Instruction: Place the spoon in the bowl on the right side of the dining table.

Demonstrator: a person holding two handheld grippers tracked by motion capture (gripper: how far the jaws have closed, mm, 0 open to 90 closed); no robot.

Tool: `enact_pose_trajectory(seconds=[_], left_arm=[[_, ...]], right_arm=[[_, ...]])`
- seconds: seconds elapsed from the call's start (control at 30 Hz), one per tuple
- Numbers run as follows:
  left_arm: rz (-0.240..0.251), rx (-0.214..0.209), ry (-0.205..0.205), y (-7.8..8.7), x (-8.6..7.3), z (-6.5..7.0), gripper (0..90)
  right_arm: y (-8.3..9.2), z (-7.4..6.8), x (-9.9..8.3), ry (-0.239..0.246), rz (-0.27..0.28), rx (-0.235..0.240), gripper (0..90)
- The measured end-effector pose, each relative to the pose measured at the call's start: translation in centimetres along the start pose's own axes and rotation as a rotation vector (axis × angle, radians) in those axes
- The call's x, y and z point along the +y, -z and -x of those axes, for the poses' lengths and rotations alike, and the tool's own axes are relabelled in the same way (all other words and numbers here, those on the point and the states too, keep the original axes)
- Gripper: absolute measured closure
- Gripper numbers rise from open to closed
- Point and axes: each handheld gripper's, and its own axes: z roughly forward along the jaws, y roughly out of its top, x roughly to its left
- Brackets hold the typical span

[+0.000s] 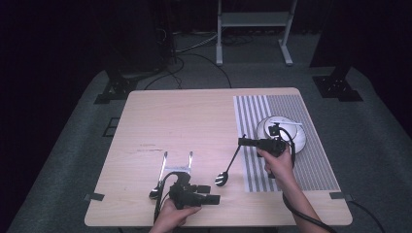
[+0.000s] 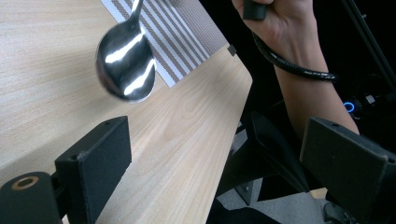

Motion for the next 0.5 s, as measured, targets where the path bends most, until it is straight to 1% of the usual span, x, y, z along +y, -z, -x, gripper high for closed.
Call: enact_pose_trajectory(seconds=[0.17,0.3,0.5], left_arm=[[-0.001,0.004,0.003,0.1,0.0,-0.1,7.5],[0.000,0.003,0.004,0.1,0.0,-0.1,7.4],[0.002,0.005,0.009,0.2,0.0,-0.2,7.5]], right_arm=[[0.7,0.0,0.8,-0.002,0.011,-0.003,88.8],[1.1,0.2,1.4,-0.019,0.018,0.001,88.8],[1.9,0.3,2.0,-0.025,0.032,-0.004,88.8]])
